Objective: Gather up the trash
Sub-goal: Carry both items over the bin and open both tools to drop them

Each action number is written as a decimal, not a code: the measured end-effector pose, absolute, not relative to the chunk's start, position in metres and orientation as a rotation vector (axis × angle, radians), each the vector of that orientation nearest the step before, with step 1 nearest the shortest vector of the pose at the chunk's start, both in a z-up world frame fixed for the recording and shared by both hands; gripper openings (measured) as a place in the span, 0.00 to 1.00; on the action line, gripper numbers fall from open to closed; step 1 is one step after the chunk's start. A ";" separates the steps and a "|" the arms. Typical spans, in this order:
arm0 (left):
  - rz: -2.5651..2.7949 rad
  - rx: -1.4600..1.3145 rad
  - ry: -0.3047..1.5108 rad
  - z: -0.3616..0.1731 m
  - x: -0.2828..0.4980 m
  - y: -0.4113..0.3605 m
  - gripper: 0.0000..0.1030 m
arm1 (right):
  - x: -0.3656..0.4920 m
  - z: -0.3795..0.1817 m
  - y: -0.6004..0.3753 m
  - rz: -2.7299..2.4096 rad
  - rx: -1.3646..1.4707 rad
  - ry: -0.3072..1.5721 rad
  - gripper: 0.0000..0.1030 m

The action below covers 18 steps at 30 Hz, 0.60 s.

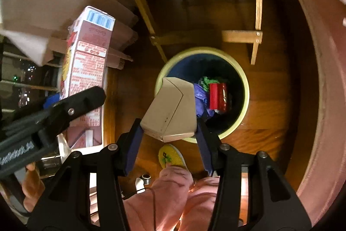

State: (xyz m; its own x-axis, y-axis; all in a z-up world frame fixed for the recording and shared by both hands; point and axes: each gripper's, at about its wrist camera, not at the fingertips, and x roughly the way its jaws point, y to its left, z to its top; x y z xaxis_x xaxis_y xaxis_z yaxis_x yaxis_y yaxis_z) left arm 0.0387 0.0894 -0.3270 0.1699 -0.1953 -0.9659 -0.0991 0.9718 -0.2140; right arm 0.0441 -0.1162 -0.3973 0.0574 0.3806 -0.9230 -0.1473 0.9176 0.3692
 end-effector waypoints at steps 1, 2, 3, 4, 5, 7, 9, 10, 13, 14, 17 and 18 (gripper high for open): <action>-0.078 -0.246 1.413 -0.340 0.042 0.085 0.50 | 0.047 -0.407 -0.117 0.392 0.198 1.470 0.44; -0.085 -0.241 1.419 -0.349 0.043 0.083 0.50 | 0.049 -0.418 -0.121 0.375 0.208 1.477 0.44; -0.096 -0.231 1.424 -0.359 0.047 0.079 0.50 | 0.052 -0.426 -0.125 0.361 0.218 1.480 0.44; -0.106 -0.220 1.428 -0.368 0.051 0.076 0.50 | 0.054 -0.433 -0.129 0.350 0.228 1.484 0.44; -0.114 -0.210 1.430 -0.375 0.054 0.071 0.50 | 0.057 -0.441 -0.133 0.338 0.242 1.491 0.44; -0.125 -0.187 1.436 -0.388 0.061 0.065 0.50 | 0.064 -0.456 -0.141 0.310 0.262 1.502 0.45; -0.142 -0.187 1.450 -0.398 0.068 0.058 0.52 | 0.067 -0.466 -0.146 0.293 0.274 1.509 0.45; -0.148 -0.182 1.454 -0.404 0.073 0.055 0.53 | 0.070 -0.471 -0.148 0.286 0.277 1.513 0.45; -0.138 -0.161 1.447 -0.412 0.081 0.050 0.76 | 0.078 -0.481 -0.154 0.266 0.276 1.520 0.45; -0.132 -0.162 1.447 -0.413 0.083 0.051 0.84 | 0.081 -0.483 -0.154 0.261 0.277 1.518 0.47; -0.108 -0.171 1.441 -0.414 0.087 0.056 0.84 | 0.085 -0.477 -0.153 0.251 0.285 1.505 0.52; -0.101 -0.171 1.439 -0.413 0.088 0.058 0.84 | 0.086 -0.473 -0.152 0.248 0.285 1.498 0.52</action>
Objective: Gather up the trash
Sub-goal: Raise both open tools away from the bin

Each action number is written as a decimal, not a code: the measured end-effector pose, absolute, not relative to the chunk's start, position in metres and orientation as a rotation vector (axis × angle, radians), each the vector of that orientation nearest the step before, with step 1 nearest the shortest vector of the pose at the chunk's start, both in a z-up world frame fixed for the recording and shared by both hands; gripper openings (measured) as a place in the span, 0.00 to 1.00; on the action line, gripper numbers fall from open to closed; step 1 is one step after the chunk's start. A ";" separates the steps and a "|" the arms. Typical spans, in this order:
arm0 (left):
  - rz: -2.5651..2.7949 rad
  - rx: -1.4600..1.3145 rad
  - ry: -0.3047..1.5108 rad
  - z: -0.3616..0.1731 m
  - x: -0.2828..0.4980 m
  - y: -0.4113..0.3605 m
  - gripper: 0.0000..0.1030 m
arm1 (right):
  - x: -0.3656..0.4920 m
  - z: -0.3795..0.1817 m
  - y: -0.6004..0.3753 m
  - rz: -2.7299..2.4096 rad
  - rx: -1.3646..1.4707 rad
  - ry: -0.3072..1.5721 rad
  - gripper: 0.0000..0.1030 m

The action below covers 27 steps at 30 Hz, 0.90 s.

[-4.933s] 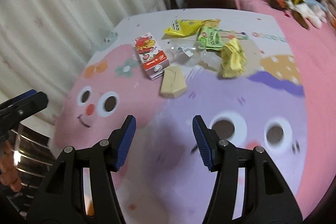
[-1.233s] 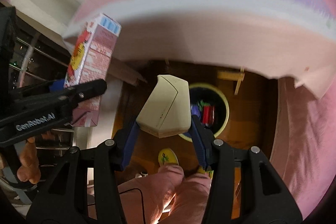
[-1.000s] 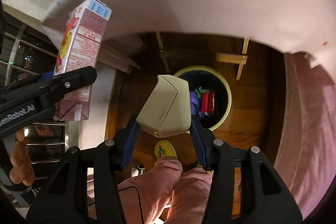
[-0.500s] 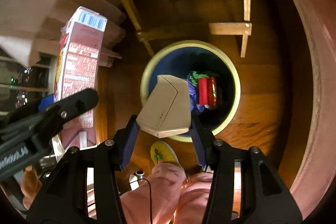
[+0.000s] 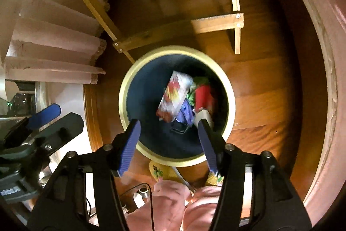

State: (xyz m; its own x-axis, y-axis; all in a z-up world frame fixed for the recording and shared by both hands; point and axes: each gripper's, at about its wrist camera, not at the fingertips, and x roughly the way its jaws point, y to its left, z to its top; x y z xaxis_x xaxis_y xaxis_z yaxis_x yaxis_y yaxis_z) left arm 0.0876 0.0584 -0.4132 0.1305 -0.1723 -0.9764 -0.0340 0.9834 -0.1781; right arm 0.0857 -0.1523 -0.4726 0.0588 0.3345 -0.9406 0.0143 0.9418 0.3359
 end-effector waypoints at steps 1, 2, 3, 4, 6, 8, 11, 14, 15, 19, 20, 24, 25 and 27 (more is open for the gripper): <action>-0.091 -0.171 1.430 -0.411 0.088 0.061 0.84 | 0.086 -0.471 -0.152 0.247 0.284 1.494 0.53; -0.084 -0.170 1.423 -0.408 0.087 0.064 0.84 | 0.087 -0.467 -0.152 0.247 0.282 1.489 0.53; -0.079 -0.170 1.415 -0.403 0.085 0.070 0.84 | 0.087 -0.463 -0.152 0.245 0.279 1.483 0.53; -0.072 -0.170 1.407 -0.397 0.083 0.073 0.84 | 0.088 -0.460 -0.151 0.243 0.279 1.481 0.54; -0.058 -0.169 1.397 -0.389 0.081 0.078 0.84 | 0.086 -0.449 -0.149 0.236 0.278 1.478 0.55; -0.049 -0.173 1.388 -0.374 0.076 0.085 0.84 | 0.085 -0.438 -0.148 0.230 0.280 1.474 0.55; -0.045 -0.178 1.374 -0.347 0.067 0.093 0.84 | 0.080 -0.410 -0.145 0.227 0.289 1.460 0.55; -0.049 -0.178 1.352 -0.313 0.059 0.100 0.84 | 0.075 -0.378 -0.142 0.229 0.298 1.446 0.55; -0.053 -0.179 1.343 -0.302 0.056 0.102 0.84 | 0.073 -0.364 -0.141 0.230 0.300 1.438 0.55; -0.069 -0.161 1.275 -0.233 0.049 0.115 0.84 | 0.066 -0.308 -0.133 0.239 0.300 1.404 0.55; -0.072 -0.155 1.258 -0.218 0.048 0.117 0.84 | 0.064 -0.294 -0.131 0.243 0.300 1.393 0.55; -0.087 -0.124 1.178 -0.156 0.045 0.129 0.84 | 0.056 -0.238 -0.120 0.260 0.295 1.352 0.55; -0.090 -0.119 1.153 -0.137 0.044 0.132 0.84 | 0.054 -0.227 -0.117 0.264 0.294 1.344 0.55; -0.092 -0.118 1.126 -0.111 0.041 0.138 0.84 | 0.051 -0.200 -0.111 0.272 0.288 1.324 0.55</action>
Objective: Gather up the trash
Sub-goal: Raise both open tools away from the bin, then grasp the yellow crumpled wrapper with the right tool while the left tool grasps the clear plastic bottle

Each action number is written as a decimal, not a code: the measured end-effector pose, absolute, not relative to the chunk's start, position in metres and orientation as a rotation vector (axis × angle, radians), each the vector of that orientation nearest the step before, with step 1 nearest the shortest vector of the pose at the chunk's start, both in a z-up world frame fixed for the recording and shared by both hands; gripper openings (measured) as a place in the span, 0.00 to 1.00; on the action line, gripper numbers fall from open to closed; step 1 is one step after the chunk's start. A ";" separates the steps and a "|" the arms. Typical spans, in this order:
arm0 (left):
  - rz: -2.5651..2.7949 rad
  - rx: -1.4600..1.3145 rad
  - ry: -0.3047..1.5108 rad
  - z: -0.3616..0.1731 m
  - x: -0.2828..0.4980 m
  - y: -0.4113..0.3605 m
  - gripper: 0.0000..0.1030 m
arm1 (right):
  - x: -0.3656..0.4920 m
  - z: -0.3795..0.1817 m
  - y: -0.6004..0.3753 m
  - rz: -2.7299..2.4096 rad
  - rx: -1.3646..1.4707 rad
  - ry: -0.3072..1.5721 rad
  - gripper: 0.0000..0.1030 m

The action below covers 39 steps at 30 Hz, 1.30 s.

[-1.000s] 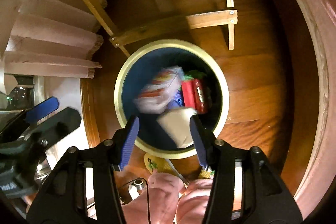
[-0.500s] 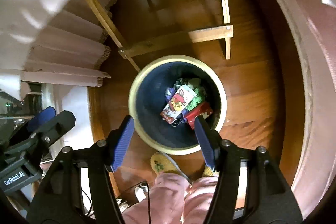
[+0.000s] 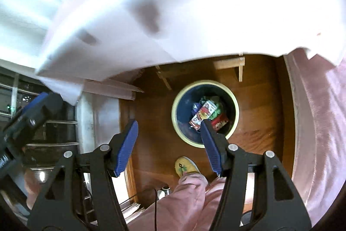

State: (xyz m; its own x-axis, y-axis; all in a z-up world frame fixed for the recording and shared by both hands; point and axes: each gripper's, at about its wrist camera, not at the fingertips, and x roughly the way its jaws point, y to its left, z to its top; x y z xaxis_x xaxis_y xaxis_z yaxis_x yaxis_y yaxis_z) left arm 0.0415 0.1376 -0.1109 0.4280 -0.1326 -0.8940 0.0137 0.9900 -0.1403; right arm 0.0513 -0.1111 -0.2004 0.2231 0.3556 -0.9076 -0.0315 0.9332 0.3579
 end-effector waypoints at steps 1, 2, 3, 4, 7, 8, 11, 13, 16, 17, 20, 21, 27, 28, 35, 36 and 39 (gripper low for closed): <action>-0.094 -0.125 1.108 -0.095 0.041 0.142 0.84 | 0.050 -0.191 -0.109 0.275 0.286 1.316 0.55; -0.095 -0.131 1.095 -0.083 0.041 0.145 0.84 | 0.049 -0.178 -0.106 0.280 0.283 1.305 0.55; -0.098 -0.137 1.084 -0.072 0.041 0.147 0.84 | 0.048 -0.168 -0.105 0.283 0.280 1.297 0.55; -0.106 -0.143 1.067 -0.056 0.041 0.152 0.84 | 0.047 -0.156 -0.103 0.284 0.276 1.285 0.55; -0.125 -0.129 1.025 -0.021 0.043 0.155 0.84 | 0.046 -0.121 -0.099 0.285 0.268 1.245 0.55; -0.132 -0.121 1.012 -0.011 0.045 0.157 0.84 | 0.046 -0.108 -0.099 0.283 0.264 1.225 0.55; -0.151 -0.093 0.975 0.020 0.048 0.157 0.84 | 0.048 -0.080 -0.098 0.268 0.259 1.179 0.55; -0.164 -0.083 0.955 0.039 0.054 0.158 0.84 | 0.051 -0.060 -0.100 0.254 0.260 1.143 0.55; -0.178 -0.083 0.934 0.065 0.062 0.158 0.84 | 0.060 -0.028 -0.104 0.229 0.257 1.073 0.55; -0.180 -0.082 0.931 0.070 0.066 0.157 0.84 | 0.062 -0.019 -0.107 0.223 0.255 1.055 0.55; -0.197 -0.090 0.912 0.087 0.080 0.154 0.84 | 0.074 0.008 -0.115 0.209 0.249 0.988 0.55; -0.203 -0.094 0.905 0.093 0.085 0.152 0.84 | 0.079 0.015 -0.117 0.205 0.248 0.970 0.55; -0.189 -0.097 0.890 0.113 0.127 0.141 0.84 | 0.129 0.037 -0.143 0.205 0.268 0.908 0.55; -0.182 -0.101 0.896 0.113 0.137 0.138 0.84 | 0.139 0.038 -0.148 0.209 0.267 0.904 0.55; -0.100 -0.167 0.942 0.100 0.226 0.110 0.84 | 0.259 0.024 -0.197 0.289 0.241 0.913 0.55; -0.073 -0.184 0.955 0.096 0.244 0.102 0.84 | 0.283 0.017 -0.205 0.307 0.234 0.925 0.55; -0.028 -0.262 1.010 0.084 0.287 0.082 0.84 | 0.340 0.001 -0.221 0.343 0.223 0.977 0.55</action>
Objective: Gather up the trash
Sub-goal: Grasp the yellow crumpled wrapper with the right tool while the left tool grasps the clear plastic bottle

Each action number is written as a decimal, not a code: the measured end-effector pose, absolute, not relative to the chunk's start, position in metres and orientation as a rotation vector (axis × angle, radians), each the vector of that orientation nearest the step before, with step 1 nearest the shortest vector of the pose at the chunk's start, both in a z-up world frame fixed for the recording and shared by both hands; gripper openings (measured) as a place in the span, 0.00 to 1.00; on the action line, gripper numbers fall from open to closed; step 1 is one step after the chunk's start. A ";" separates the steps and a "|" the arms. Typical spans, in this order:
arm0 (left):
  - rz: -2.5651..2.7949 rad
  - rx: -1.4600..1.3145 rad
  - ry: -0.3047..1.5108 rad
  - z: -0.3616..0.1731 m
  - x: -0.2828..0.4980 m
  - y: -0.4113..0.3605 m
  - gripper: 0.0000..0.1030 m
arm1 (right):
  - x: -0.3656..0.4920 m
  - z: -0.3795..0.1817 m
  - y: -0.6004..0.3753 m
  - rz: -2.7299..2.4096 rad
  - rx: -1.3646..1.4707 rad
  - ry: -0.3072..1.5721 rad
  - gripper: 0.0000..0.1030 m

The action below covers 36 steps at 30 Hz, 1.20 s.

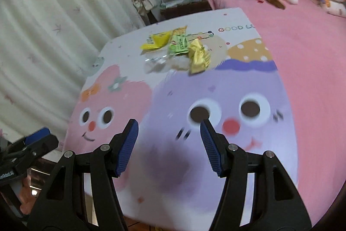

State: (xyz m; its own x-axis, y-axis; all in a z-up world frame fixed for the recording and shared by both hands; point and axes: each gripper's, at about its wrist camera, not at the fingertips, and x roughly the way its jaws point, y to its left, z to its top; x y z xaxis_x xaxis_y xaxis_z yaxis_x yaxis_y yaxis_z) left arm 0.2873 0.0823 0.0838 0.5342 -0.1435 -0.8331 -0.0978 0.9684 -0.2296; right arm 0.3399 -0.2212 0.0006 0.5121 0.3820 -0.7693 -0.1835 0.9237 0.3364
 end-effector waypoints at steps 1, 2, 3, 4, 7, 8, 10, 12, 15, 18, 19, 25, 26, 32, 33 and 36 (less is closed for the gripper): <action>-0.014 -0.300 1.032 0.078 0.307 0.073 0.84 | 0.366 -0.005 -0.228 0.370 0.219 1.003 0.55; -0.004 -0.320 1.042 0.074 0.320 0.067 0.84 | 0.381 -0.011 -0.232 0.386 0.210 1.012 0.55; 0.007 -0.335 1.049 0.069 0.332 0.060 0.84 | 0.398 -0.014 -0.235 0.402 0.193 1.017 0.55; 0.027 -0.357 1.056 0.062 0.351 0.051 0.84 | 0.415 -0.019 -0.237 0.415 0.170 1.021 0.55; 0.068 -0.406 1.073 0.048 0.385 0.036 0.84 | 0.471 -0.037 -0.237 0.461 0.124 1.054 0.55; 0.080 -0.428 1.086 0.042 0.398 0.032 0.84 | 0.483 -0.044 -0.235 0.467 0.121 1.061 0.55; 0.099 -0.452 1.103 0.032 0.422 0.026 0.84 | 0.512 -0.057 -0.233 0.482 0.116 1.079 0.55; 0.116 -0.470 1.110 0.026 0.440 0.022 0.84 | 0.530 -0.071 -0.226 0.492 0.102 1.099 0.54; 0.146 -0.499 1.103 0.017 0.468 0.019 0.84 | 0.546 -0.090 -0.217 0.525 0.081 1.131 0.47; 0.170 -0.544 1.115 0.006 0.493 0.020 0.84 | 0.552 -0.105 -0.213 0.552 0.060 1.157 0.35; 0.179 -0.571 1.122 0.001 0.502 0.021 0.84 | 0.553 -0.108 -0.214 0.570 0.066 1.165 0.34; 0.243 -0.695 1.123 -0.023 0.539 0.030 0.84 | 0.551 -0.117 -0.222 0.638 0.119 1.185 0.21; 0.259 -0.709 1.122 -0.027 0.543 0.031 0.84 | 0.551 -0.116 -0.224 0.643 0.127 1.183 0.20; 0.354 -0.818 1.117 -0.052 0.564 0.046 0.84 | 0.556 -0.109 -0.233 0.647 0.168 1.162 0.20; 0.365 -0.827 1.116 -0.056 0.567 0.047 0.84 | 0.558 -0.108 -0.234 0.649 0.174 1.158 0.20; 0.396 -0.840 1.111 -0.065 0.579 0.048 0.83 | 0.562 -0.102 -0.237 0.654 0.185 1.148 0.20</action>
